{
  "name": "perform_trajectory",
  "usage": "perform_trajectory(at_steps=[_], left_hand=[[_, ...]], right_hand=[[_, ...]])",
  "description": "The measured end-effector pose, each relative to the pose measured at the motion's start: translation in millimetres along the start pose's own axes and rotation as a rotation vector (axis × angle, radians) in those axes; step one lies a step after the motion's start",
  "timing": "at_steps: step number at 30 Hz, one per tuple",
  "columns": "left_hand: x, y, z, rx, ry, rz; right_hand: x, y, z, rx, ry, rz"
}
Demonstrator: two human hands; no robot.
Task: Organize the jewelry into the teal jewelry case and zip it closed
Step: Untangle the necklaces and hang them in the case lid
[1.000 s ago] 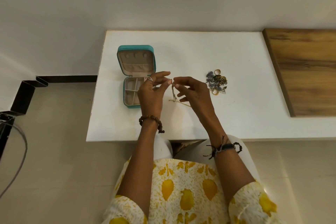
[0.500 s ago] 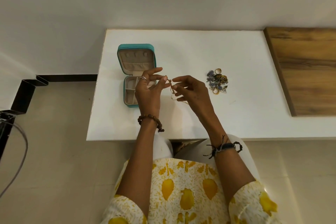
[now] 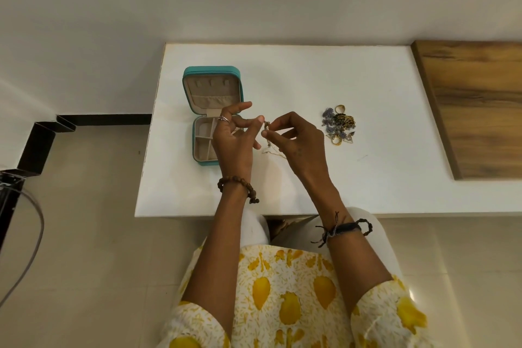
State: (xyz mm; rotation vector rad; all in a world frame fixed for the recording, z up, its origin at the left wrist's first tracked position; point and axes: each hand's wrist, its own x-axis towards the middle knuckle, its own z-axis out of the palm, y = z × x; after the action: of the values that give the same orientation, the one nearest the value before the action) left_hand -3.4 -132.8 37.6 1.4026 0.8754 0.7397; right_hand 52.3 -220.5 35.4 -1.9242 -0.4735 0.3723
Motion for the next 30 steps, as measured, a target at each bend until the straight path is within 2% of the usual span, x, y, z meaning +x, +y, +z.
perform_trajectory(at_steps=[9, 16, 22, 30], left_hand=[[-3.3, 0.4, 5.5, -0.024, -0.019, -0.046], [-2.3, 0.5, 3.7, -0.009, -0.013, -0.028], [1.1, -2.4, 1.2, -0.045, -0.009, -0.069], [2.7, -8.4, -1.8, 0.062, -0.068, -0.019]], right_hand=[[-3.0, -1.4, 1.1, -0.135, 0.109, -0.057], [-2.3, -2.2, 2.1, -0.101, 0.067, -0.020], [1.6, -3.1, -1.3, 0.050, 0.078, 0.043], [6.4, 2.9, -9.7, 0.077, -0.061, -0.053]])
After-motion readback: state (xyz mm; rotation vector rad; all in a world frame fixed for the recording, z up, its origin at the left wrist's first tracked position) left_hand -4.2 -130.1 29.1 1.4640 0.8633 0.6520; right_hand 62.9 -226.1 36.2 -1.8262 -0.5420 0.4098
